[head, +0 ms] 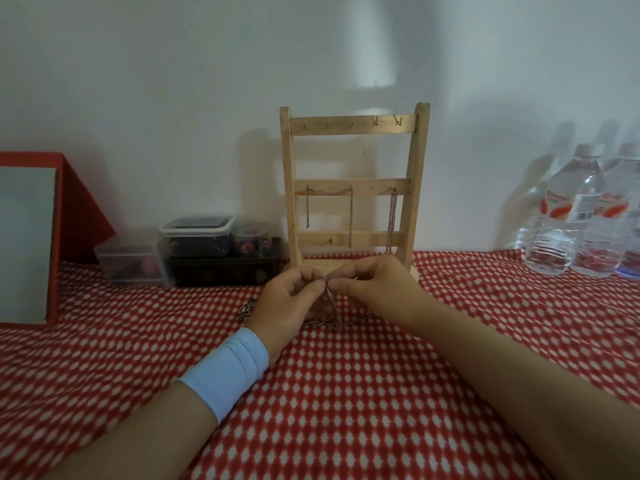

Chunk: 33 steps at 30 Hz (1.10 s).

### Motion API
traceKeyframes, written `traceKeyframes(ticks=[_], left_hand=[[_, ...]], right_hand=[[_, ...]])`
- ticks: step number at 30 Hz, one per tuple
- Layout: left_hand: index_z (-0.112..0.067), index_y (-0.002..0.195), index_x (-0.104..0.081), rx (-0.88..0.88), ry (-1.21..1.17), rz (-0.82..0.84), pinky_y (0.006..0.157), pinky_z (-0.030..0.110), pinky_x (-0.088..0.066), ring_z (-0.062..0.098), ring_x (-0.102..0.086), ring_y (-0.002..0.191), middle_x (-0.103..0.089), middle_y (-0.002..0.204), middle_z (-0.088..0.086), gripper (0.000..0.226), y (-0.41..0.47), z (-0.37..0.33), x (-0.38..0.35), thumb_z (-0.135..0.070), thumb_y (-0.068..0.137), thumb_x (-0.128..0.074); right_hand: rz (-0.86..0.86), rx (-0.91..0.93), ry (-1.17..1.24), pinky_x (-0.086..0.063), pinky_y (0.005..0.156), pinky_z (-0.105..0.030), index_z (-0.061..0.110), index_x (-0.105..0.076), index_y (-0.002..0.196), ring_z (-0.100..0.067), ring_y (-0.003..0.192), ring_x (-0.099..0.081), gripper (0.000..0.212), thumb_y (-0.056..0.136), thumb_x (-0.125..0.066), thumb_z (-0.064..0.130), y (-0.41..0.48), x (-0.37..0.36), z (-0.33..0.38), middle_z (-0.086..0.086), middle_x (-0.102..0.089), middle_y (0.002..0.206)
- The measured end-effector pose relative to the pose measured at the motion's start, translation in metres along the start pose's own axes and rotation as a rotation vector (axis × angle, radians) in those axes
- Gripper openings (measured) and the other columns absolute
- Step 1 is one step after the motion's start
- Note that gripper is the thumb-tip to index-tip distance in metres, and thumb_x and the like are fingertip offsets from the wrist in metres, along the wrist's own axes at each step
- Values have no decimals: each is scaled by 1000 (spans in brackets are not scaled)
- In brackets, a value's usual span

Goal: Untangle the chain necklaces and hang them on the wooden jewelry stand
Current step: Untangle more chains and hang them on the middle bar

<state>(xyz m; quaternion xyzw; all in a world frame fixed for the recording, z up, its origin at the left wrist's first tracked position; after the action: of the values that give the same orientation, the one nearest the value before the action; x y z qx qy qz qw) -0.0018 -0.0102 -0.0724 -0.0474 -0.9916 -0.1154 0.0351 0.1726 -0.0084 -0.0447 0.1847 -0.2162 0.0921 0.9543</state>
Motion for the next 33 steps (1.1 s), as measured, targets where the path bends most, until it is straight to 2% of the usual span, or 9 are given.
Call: traceKeyframes(ticks=[3, 7, 11, 15, 18, 21, 27, 29, 33], left_hand=[[-12, 99, -70, -11, 14, 0, 79, 38, -61, 19, -71, 90, -71, 99, 10, 12, 0, 0, 0, -15, 95, -59], [-22, 90, -73, -20, 60, -18, 80, 38, -60, 18, -70, 91, -71, 95, 5, 13, 1, 2, 3, -18, 94, -60], [-19, 85, -70, -108, 194, 22, 72, 18, -54, 6, -65, 80, -69, 84, 0, 17, -2, -2, -1, -14, 95, -56], [-21, 86, -66, -221, 323, 55, 68, 18, -51, 2, -60, 74, -66, 80, -5, 19, -3, -3, -5, -11, 95, -52], [-20, 79, -64, -110, 202, 46, 70, 18, -48, 2, -58, 75, -62, 76, -5, 24, -1, -3, 2, -10, 95, -50], [-21, 74, -67, 94, -26, 127, 78, 28, -47, 10, -61, 78, -64, 74, -4, 28, 2, -4, 7, -13, 95, -50], [-19, 92, -72, -50, 345, 157, 83, 24, -54, 8, -67, 87, -73, 90, -3, 14, 0, 0, 4, -27, 93, -61], [-25, 93, -66, -70, 286, 94, 79, 21, -53, 8, -66, 88, -70, 91, -5, 4, 1, -1, 3, -27, 91, -64], [-27, 97, -70, -90, 182, 39, 78, 23, -57, 8, -71, 86, -75, 91, -5, 15, 1, -2, 5, -27, 83, -74]], right_hand=[[-54, 45, -51, -56, 71, -14, 17, -83, 91, 1, 76, -73, 6, 87, -79, 20, 2, -2, -2, 12, -80, 85], [-43, 120, -206, -52, 60, -12, 21, -78, 87, 5, 65, -66, 4, 91, -76, 22, 0, -5, -2, 13, -74, 78], [14, 125, -168, -48, 59, -13, 16, -70, 89, 5, 63, -60, 8, 96, -65, 14, 1, -9, -3, 9, -66, 82], [61, 112, -191, -46, 63, -14, 18, -64, 89, 4, 65, -55, 16, 102, -54, 17, 2, -15, -2, 9, -60, 79], [112, 103, -201, -51, 62, -17, 19, -65, 94, 2, 64, -58, 13, 103, -56, 18, 2, -15, -1, 8, -64, 78], [99, 105, -233, -53, 64, -17, 24, -70, 93, 2, 67, -62, 9, 98, -65, 17, 4, -9, -2, 11, -68, 79], [81, 90, -189, -59, 74, -22, 24, -75, 90, -4, 77, -71, 8, 94, -71, 19, 8, 4, -2, 9, -76, 84], [96, 89, -185, -60, 74, -23, 23, -76, 90, -5, 77, -71, 8, 94, -71, 19, 9, 6, -3, 9, -76, 84], [104, 88, -184, -58, 71, -23, 23, -76, 90, -3, 73, -69, 7, 93, -72, 18, 8, 3, -8, 11, -74, 82]])
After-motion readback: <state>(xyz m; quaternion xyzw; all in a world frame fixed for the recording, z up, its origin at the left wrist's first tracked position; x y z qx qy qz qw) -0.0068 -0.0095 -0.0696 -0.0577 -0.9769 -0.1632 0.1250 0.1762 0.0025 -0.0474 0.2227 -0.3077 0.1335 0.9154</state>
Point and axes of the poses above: each hand's wrist, its own y-axis towards the middle knuckle, its own x-axis out of the back of the hand, z = x × y, the point moved 1 cm from there along y, towards the middle knuckle
